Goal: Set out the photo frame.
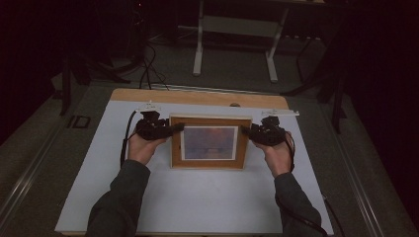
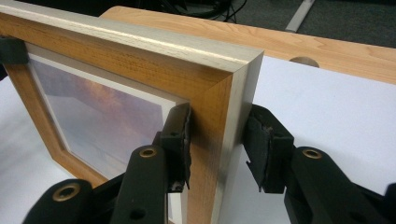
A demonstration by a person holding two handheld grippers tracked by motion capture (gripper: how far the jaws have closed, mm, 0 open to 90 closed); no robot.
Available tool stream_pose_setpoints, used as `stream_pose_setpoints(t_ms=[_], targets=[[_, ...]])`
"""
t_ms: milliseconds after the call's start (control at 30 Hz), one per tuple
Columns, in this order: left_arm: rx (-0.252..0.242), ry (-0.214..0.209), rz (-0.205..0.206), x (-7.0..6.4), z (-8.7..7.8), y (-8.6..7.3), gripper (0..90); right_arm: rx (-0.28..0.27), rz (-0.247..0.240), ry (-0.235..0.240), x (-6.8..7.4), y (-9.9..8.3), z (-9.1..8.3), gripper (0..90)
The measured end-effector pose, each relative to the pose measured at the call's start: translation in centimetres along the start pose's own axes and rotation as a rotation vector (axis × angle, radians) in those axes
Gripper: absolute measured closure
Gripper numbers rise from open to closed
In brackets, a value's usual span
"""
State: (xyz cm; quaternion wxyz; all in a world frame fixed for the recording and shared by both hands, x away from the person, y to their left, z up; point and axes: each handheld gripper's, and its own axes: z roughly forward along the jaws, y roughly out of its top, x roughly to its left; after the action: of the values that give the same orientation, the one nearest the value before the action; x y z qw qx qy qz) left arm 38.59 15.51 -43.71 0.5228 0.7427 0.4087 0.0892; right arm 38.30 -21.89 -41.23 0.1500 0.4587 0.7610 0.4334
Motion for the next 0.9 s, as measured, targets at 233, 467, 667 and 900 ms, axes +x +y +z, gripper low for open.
stream_pose_setpoints(t_ms=[233,467,667,900], targets=[[0.003,-0.002,-0.006,-0.04,-0.04,-0.01,56.3,-0.001,-0.002,0.003,-0.04,-0.02,-0.03,62.0],[-0.004,-0.011,-0.009,0.01,0.02,-0.12,56.5,-0.006,0.002,0.004,-0.12,-0.10,-0.04,61.9],[-0.002,-0.015,-0.011,0.07,0.01,-0.11,56.4,-0.003,0.004,0.005,-0.14,-0.06,-0.04,61.8],[0.016,-0.012,-0.009,0.09,0.13,-0.33,53.8,0.000,0.007,0.007,-0.16,-0.03,-0.04,61.5]])
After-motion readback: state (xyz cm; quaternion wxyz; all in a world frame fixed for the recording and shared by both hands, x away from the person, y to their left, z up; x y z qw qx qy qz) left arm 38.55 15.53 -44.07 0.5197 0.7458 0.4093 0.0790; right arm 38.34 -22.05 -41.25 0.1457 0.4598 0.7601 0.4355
